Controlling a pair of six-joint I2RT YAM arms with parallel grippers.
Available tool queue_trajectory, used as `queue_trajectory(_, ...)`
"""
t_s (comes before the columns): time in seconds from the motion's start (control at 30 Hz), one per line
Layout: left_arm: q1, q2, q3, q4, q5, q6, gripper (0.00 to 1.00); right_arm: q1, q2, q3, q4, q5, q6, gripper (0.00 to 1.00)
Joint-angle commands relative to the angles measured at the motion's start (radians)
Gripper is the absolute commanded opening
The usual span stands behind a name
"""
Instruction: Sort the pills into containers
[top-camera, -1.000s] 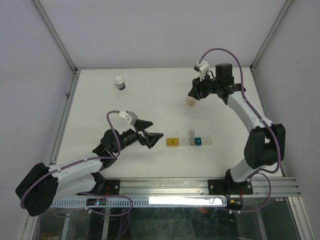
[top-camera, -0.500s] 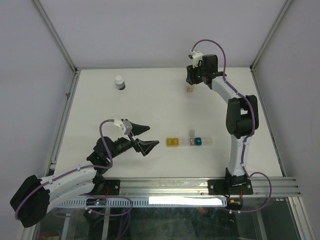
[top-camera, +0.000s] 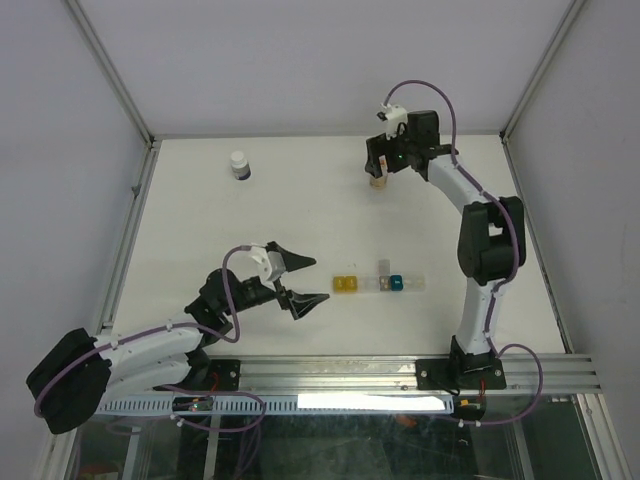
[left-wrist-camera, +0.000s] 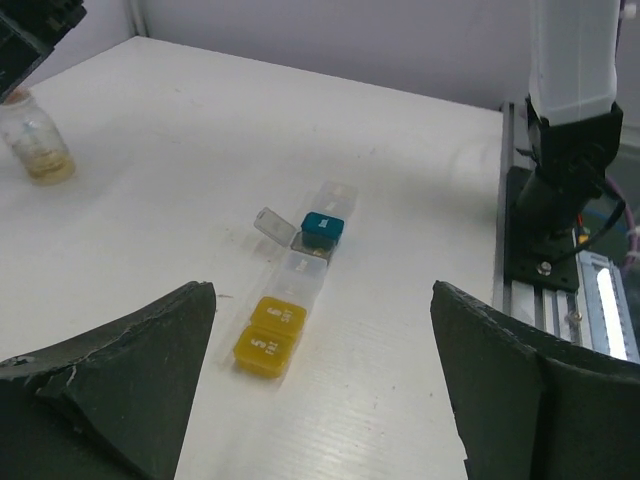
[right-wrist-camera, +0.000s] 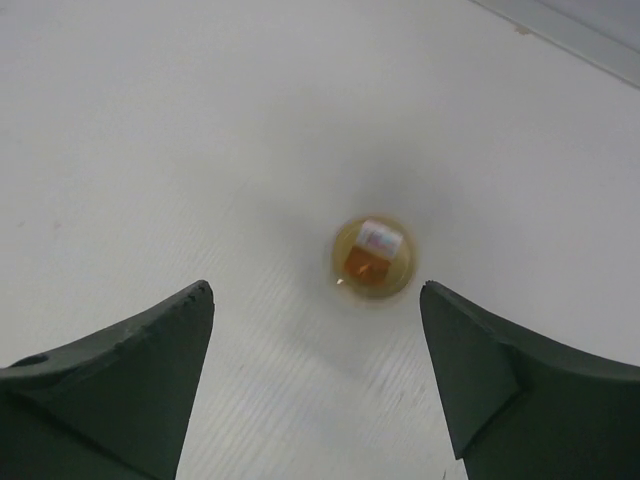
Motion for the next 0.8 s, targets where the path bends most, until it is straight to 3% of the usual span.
queue_trajectory(0.0, -0.096, 0.046, 0.105, -0.034, 0.041, 0.231, 0.90, -0.019, -0.312, -0.099, -0.069, -0.238, -0.043, 0.87)
queue_trajectory(0.17, -0.176, 0.151, 0.185, -0.175, 0.018, 0.454, 0.93, -0.050, -0.618, -0.382, -0.163, -0.555, -0.088, 0.88)
queue_trajectory(0.37, -0.171, 0.290, 0.245, -0.208, 0.014, 0.517, 0.97, -0.057, -0.877, -0.687, -0.167, -0.583, -0.111, 0.83)
queue_trajectory(0.47, -0.160, 0.386, 0.294, -0.212, -0.006, 0.485, 0.98, -0.085, -0.872, -0.753, -0.138, -0.564, -0.120, 0.78)
queue_trajectory(0.63, -0.157, 0.550, 0.376, -0.216, -0.010, 0.485, 0.97, -0.099, -0.689, -0.656, -0.281, -0.504, -0.187, 0.58)
queue_trajectory(0.77, -0.148, 0.622, 0.422, -0.220, -0.001, 0.511, 0.96, -0.119, -0.595, -0.624, -0.322, -0.470, -0.208, 0.50)
